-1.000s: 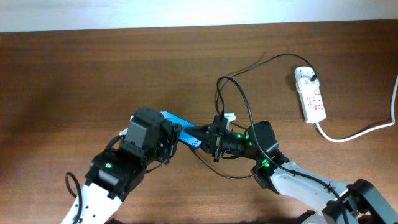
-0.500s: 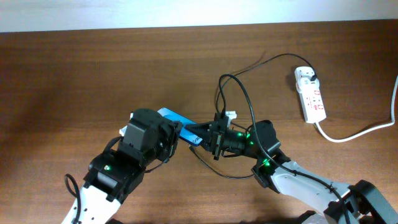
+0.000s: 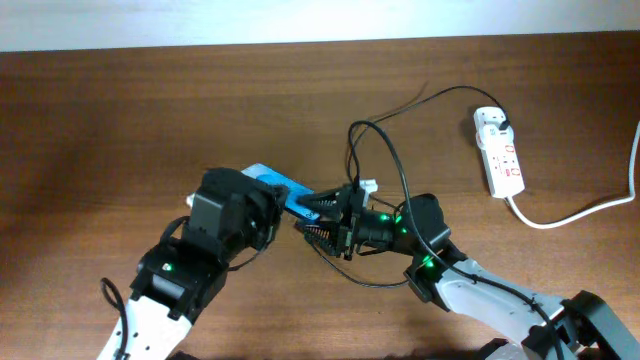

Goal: Plug charger to phone and switch on socket

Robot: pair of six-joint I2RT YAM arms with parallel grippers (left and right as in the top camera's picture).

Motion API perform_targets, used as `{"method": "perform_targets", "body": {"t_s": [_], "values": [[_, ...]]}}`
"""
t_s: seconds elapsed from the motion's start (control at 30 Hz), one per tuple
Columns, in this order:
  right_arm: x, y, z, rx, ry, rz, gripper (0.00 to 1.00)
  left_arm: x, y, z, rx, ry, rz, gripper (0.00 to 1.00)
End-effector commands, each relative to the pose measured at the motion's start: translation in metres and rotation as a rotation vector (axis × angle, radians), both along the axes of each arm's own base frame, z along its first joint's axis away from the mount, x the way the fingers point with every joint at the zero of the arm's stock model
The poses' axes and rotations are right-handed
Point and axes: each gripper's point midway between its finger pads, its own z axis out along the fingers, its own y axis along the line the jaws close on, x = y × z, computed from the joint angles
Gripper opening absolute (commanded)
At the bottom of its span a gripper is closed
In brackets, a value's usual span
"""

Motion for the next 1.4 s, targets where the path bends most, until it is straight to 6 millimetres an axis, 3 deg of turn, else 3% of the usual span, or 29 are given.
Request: {"method": "perform_targets", "body": {"t_s": [0.0,0.1,0.13,0.2,0.27,0.33,0.4,0.47,0.57,0.67,0.77,0.87,1.0,1.03,1.13,1.2,1.23,1.27,1.3,1.37], "values": [[-0.005,0.002,-0.002,-0.003,-0.005,0.024,0.79,0.016,0.024,0.021,0.316,-0.238,-0.139,0.00],[-0.004,0.002,-0.006,-0.040,-0.083,0.021,0.98,0.021,0.036,0.021,0.565,-0.354,-0.296,0.00],[-0.002,0.001,-0.017,-0.095,-0.139,0.010,0.98,0.021,0.037,0.021,0.619,-0.380,-0.339,0.00],[0.010,-0.008,-0.053,-0.347,-0.469,-0.027,0.98,0.017,0.037,0.016,0.762,-0.428,-0.473,0.00],[0.006,-0.013,-0.077,-0.538,-0.837,0.065,0.98,0.009,0.039,0.010,0.763,-0.398,-0.496,0.00],[0.003,-0.015,-0.087,-0.605,-0.984,0.123,0.98,0.002,0.042,0.013,0.754,-0.409,-0.526,0.00],[0.009,-0.019,-0.092,-0.686,-1.106,0.123,0.97,-0.002,0.042,0.031,0.639,-0.499,-0.602,0.00],[0.019,-0.034,-0.114,-0.845,-1.127,0.131,0.92,-0.006,0.051,0.044,0.510,-0.599,-0.685,0.00],[0.016,-0.036,-0.120,-0.878,-1.195,0.177,0.92,-0.003,0.075,0.055,0.339,-0.716,-0.722,0.00],[0.014,-0.057,-0.151,-1.041,-1.168,0.260,0.92,0.015,0.082,0.026,0.192,-0.649,-0.744,0.00],[0.008,-0.065,-0.163,-1.091,-1.164,0.323,0.92,0.025,0.084,0.001,0.130,-0.571,-0.741,0.00],[-0.009,-0.052,-0.167,-1.071,-1.215,0.397,0.94,0.033,0.097,-0.018,0.219,-0.487,-0.699,0.00],[-0.020,-0.048,-0.181,-1.280,-1.340,0.477,0.87,0.037,0.105,-0.026,0.274,-0.449,-0.677,0.00],[-0.020,-0.047,-0.181,-1.293,-1.347,0.474,0.83,0.038,0.106,-0.027,0.283,-0.442,-0.673,0.00],[-0.016,-0.044,-0.193,-1.302,-1.338,0.482,0.83,0.037,0.106,-0.028,0.280,-0.436,-0.671,0.00],[-0.009,-0.029,-0.196,-1.273,-1.335,0.503,0.82,0.037,0.106,-0.028,0.278,-0.433,-0.671,0.00],[-0.010,-0.017,-0.199,-1.228,-1.329,0.536,0.79,0.036,0.106,-0.028,0.277,-0.432,-0.672,0.00],[-0.011,-0.009,-0.205,-1.195,-1.302,0.576,0.65,0.035,0.106,-0.029,0.273,-0.425,-0.672,0.00],[-0.013,-0.011,-0.212,-1.205,-1.276,0.611,0.54,0.034,0.105,-0.030,0.267,-0.417,-0.672,0.00],[-0.020,-0.019,-0.220,-1.222,-1.198,0.633,0.42,0.033,0.105,-0.030,0.266,-0.415,-0.672,0.00]]}}
